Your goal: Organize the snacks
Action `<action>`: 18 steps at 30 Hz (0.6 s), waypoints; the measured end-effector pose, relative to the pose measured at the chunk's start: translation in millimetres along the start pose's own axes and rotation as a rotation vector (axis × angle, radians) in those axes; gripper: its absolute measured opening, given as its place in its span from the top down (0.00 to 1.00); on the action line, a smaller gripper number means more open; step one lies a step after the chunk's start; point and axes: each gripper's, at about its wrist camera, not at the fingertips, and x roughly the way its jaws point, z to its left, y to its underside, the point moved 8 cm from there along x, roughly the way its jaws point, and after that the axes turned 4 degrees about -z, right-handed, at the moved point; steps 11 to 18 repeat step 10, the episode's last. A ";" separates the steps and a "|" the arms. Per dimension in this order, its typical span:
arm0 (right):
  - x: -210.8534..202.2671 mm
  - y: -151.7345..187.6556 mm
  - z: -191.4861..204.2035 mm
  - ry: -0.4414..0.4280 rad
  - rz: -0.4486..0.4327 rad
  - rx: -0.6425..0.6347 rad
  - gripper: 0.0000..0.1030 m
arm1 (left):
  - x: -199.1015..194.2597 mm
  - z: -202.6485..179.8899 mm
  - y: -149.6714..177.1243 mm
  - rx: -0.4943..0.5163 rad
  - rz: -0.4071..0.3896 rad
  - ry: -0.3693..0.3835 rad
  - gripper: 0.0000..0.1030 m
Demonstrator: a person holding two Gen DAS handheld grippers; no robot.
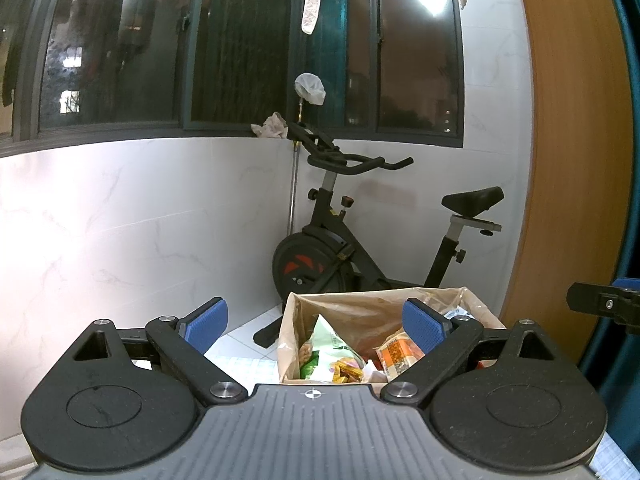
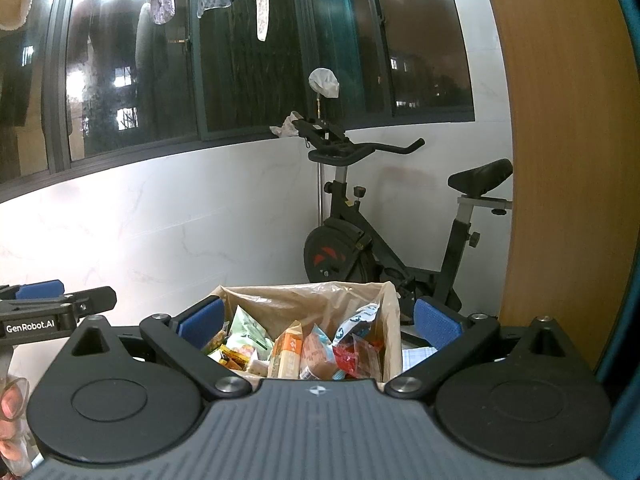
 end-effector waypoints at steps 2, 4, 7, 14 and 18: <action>-0.3 -0.9 0.6 0.000 -0.001 0.000 0.00 | -1.0 -1.2 -0.1 -0.002 -0.002 -0.003 0.07; -0.9 -1.7 0.5 0.000 -0.002 -0.001 0.00 | -1.7 -1.9 -0.3 0.000 -0.005 -0.003 0.07; -1.0 -1.6 0.4 0.000 -0.001 -0.001 0.00 | -2.7 -2.5 -0.5 -0.001 -0.009 -0.001 0.07; -1.7 -1.8 0.3 -0.001 -0.002 -0.001 0.00 | -3.3 -2.2 -0.4 -0.004 -0.011 -0.002 0.07; -1.7 -1.8 0.3 -0.001 -0.002 -0.001 0.00 | -3.3 -2.2 -0.4 -0.004 -0.011 -0.002 0.07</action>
